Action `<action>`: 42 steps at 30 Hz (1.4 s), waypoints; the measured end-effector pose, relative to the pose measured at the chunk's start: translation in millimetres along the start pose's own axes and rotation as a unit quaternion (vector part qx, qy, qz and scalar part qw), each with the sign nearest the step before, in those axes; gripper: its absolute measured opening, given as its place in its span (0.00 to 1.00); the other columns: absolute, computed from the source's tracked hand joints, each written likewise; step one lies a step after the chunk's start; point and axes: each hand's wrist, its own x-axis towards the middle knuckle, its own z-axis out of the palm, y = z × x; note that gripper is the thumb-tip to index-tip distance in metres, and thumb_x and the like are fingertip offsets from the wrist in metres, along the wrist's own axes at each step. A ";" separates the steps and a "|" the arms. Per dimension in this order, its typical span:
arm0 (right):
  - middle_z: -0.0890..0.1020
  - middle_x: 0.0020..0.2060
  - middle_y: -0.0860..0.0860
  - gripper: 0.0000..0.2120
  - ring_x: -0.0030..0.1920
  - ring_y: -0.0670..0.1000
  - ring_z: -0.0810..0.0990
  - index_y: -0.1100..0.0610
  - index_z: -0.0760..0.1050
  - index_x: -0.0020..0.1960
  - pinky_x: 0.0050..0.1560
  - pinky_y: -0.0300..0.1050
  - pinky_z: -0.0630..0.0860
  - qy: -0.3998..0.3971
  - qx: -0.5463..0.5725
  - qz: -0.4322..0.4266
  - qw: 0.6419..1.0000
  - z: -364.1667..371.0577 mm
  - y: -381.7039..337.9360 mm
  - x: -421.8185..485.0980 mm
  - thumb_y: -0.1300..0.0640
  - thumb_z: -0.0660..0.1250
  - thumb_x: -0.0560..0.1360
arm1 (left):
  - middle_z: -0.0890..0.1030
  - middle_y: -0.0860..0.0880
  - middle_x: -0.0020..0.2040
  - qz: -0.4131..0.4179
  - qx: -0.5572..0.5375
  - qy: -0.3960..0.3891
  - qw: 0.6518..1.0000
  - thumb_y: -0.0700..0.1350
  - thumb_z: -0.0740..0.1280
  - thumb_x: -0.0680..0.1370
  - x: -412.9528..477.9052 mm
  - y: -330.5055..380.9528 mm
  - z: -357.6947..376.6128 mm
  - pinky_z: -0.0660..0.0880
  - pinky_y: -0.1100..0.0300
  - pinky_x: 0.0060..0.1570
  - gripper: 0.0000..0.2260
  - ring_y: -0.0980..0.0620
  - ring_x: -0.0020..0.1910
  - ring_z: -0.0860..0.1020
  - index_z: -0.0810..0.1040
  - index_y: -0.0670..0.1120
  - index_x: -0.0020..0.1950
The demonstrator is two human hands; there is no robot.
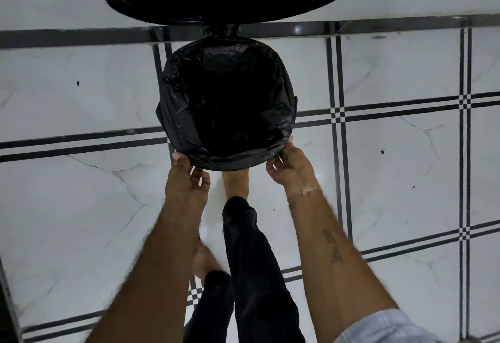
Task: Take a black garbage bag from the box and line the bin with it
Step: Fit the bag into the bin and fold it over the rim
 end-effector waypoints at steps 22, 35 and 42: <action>0.84 0.44 0.50 0.10 0.37 0.49 0.80 0.56 0.82 0.49 0.28 0.38 0.75 0.002 -0.049 -0.063 0.997 26.3 -39.4 13.9 0.49 0.71 0.80 | 0.81 0.52 0.44 -0.034 0.093 0.041 0.994 0.54 0.68 0.83 16.5 47.9 9.5 0.76 0.63 0.34 0.11 0.57 0.40 0.77 0.80 0.46 0.53; 0.82 0.42 0.50 0.11 0.36 0.47 0.79 0.59 0.80 0.59 0.32 0.38 0.76 0.050 -0.166 -0.230 0.958 40.6 -50.8 3.8 0.56 0.71 0.79 | 0.84 0.48 0.52 0.078 0.104 0.065 0.989 0.55 0.68 0.83 17.4 59.5 18.2 0.81 0.57 0.48 0.13 0.52 0.49 0.82 0.80 0.45 0.56; 0.86 0.43 0.57 0.16 0.50 0.60 0.87 0.66 0.83 0.49 0.56 0.56 0.85 -0.018 -0.248 -0.268 0.931 81.1 -72.4 -7.0 0.51 0.74 0.77 | 0.80 0.52 0.37 0.253 0.209 -0.017 0.944 0.52 0.69 0.82 20.2 91.6 49.2 0.76 0.68 0.32 0.13 0.62 0.29 0.79 0.77 0.47 0.40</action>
